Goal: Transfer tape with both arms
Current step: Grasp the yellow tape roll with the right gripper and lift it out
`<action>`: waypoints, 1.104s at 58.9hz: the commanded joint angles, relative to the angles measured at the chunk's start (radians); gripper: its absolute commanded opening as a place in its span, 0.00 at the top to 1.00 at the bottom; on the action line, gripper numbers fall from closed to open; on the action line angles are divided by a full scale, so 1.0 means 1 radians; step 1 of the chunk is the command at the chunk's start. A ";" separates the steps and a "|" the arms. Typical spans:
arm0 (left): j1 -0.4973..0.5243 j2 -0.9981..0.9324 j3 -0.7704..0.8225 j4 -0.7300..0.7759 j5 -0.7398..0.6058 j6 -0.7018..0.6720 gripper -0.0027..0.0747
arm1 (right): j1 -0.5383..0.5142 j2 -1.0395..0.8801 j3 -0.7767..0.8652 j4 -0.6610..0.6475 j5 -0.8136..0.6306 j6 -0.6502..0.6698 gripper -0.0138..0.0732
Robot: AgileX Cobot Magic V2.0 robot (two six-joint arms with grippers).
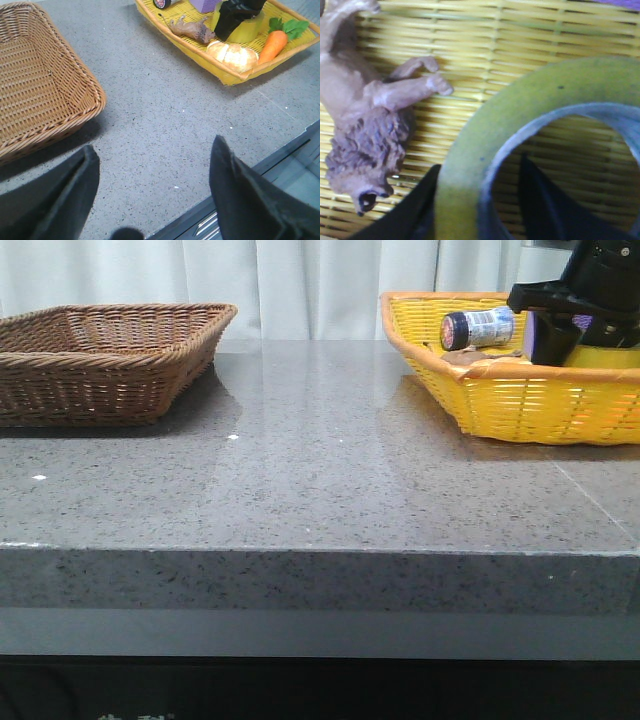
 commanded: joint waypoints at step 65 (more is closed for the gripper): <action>-0.006 0.005 -0.034 -0.014 -0.074 0.001 0.35 | 0.415 -0.265 -0.264 0.057 0.201 -0.290 0.62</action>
